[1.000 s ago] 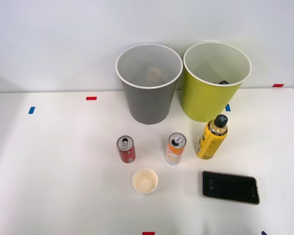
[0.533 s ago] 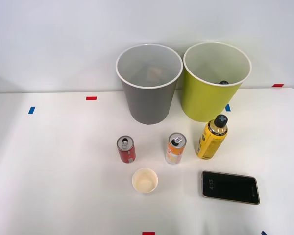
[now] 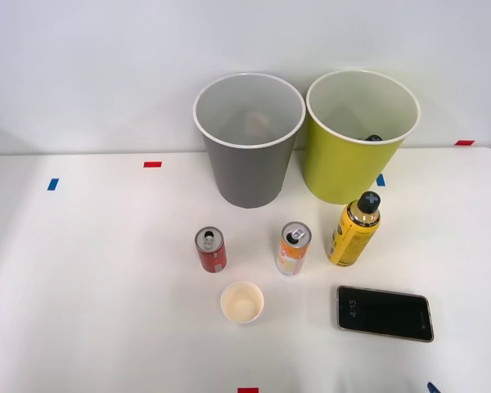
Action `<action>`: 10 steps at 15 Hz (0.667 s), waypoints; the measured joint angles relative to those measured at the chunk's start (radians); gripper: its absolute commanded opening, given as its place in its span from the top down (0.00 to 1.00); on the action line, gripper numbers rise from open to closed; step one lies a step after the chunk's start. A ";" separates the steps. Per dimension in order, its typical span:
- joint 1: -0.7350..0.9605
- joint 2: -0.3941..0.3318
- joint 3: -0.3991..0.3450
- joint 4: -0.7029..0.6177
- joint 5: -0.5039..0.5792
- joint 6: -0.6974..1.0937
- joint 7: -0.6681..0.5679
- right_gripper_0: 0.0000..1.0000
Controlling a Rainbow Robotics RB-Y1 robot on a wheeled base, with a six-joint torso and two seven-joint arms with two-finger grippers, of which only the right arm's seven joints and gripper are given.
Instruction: Put cans in the gray bin, plastic bottles in the light green bin
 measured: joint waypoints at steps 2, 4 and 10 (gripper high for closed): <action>-0.049 0.000 0.009 0.001 -0.054 0.000 0.003 0.00; -0.112 -0.005 0.016 0.001 -0.102 0.001 0.005 0.00; -0.345 -0.022 -0.002 0.001 -0.272 0.110 0.026 0.00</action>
